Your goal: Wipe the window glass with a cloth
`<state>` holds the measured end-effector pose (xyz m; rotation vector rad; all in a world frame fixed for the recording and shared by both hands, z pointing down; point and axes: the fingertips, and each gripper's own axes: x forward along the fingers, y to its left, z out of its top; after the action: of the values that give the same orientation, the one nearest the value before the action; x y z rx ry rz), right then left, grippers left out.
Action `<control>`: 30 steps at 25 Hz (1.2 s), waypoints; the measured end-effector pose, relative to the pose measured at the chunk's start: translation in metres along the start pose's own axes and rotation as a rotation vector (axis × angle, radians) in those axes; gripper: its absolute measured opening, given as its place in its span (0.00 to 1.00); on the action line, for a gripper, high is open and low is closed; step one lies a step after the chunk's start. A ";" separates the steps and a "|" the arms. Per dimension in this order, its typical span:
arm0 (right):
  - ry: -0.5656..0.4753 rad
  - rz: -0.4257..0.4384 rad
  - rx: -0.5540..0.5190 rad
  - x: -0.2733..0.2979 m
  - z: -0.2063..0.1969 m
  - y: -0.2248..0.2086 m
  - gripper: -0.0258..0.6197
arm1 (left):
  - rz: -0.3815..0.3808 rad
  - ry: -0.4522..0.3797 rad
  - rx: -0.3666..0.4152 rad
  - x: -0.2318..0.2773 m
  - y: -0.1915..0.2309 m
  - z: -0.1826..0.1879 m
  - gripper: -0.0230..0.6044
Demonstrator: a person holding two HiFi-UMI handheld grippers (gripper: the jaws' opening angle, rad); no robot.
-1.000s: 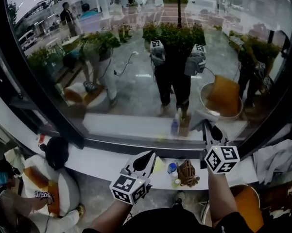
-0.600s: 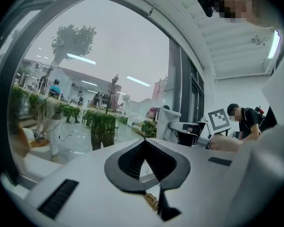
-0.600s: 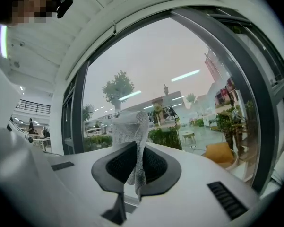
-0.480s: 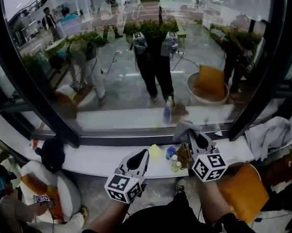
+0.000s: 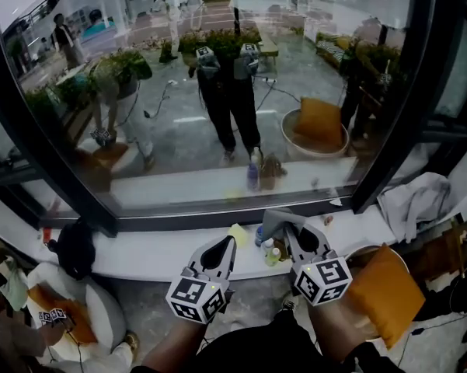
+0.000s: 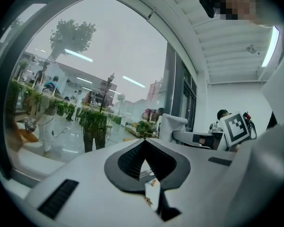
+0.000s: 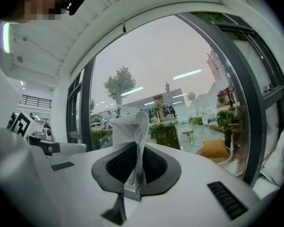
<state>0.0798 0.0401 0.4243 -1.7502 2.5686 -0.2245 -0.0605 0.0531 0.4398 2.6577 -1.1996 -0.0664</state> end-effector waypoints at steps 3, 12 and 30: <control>-0.006 0.005 -0.006 -0.005 0.002 0.003 0.10 | -0.006 -0.010 -0.003 0.004 -0.004 0.004 0.05; -0.002 0.009 0.008 -0.017 -0.002 0.004 0.10 | -0.014 -0.009 0.003 0.007 -0.013 0.005 0.05; 0.010 -0.003 0.023 -0.023 -0.008 0.000 0.10 | -0.018 0.005 0.005 0.003 -0.017 -0.001 0.05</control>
<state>0.0877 0.0627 0.4307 -1.7500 2.5602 -0.2629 -0.0459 0.0620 0.4376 2.6717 -1.1763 -0.0599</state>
